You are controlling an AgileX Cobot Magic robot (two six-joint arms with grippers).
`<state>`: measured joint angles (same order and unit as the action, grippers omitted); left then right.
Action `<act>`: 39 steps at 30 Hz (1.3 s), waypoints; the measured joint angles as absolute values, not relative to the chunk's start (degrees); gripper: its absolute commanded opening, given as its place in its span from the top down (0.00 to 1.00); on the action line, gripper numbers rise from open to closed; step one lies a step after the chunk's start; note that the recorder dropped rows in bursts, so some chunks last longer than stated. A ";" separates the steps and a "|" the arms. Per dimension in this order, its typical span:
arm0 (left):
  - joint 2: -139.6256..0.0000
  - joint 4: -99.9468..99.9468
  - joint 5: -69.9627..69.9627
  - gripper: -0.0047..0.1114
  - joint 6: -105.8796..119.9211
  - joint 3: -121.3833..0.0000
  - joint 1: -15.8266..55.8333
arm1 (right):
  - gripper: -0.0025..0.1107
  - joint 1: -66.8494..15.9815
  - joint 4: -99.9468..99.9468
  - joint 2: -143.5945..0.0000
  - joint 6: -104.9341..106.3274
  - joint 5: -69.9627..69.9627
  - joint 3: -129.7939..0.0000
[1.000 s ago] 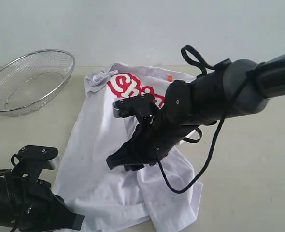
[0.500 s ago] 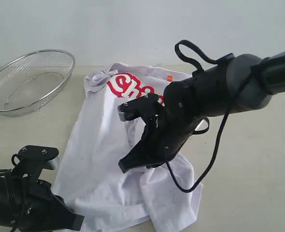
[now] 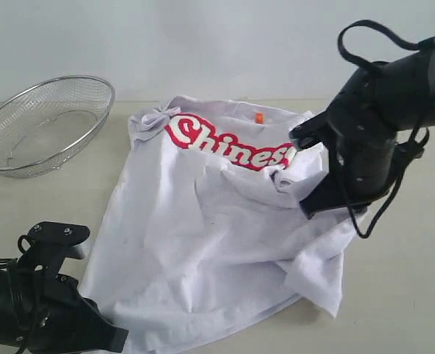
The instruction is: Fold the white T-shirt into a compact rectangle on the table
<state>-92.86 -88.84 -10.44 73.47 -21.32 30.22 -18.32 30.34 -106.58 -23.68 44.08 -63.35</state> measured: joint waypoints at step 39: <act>-92.86 -87.85 -10.06 0.92 73.47 -21.18 30.22 | 0.98 -1.62 2.55 -106.58 -1.65 69.38 -71.61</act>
<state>-92.86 -87.85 -10.06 73.47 -21.18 30.22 -1.62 2.55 -106.58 -1.65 69.38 -71.61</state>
